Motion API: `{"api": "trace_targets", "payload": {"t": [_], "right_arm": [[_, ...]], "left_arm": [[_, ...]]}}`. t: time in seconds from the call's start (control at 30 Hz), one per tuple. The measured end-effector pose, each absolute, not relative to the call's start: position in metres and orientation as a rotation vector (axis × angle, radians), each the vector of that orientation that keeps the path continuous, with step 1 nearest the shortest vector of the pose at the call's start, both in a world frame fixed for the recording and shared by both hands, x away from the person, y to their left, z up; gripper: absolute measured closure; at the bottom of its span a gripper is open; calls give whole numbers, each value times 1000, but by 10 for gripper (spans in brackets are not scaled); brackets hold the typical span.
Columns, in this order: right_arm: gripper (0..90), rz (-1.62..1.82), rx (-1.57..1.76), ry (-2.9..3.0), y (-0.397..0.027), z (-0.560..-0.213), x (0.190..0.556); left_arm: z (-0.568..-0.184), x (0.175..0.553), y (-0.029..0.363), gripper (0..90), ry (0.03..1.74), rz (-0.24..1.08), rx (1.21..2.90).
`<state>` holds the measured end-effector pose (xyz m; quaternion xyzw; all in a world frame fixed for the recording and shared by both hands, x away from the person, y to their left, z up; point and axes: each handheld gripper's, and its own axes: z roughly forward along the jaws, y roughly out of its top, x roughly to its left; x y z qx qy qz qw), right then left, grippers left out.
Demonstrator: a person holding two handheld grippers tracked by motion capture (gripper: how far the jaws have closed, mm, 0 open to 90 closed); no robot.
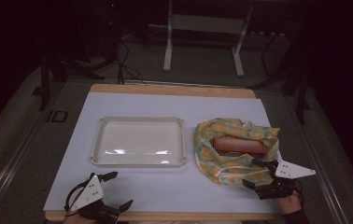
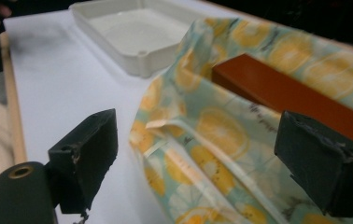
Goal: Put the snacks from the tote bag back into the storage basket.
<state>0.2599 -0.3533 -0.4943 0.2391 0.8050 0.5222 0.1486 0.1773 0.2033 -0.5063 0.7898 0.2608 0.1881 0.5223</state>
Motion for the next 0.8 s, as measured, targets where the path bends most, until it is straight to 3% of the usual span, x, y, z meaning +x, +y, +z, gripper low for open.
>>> {"api": "trace_targets", "payload": {"t": [0.33,0.8], "right_arm": [[123,1414,676,2521,-343,-498,260],[121,1426,617,2487,-339,-477,256]], "left_arm": [[-508,176,200,0,610,433,1917],[-507,175,199,0,623,444,1929]]}}
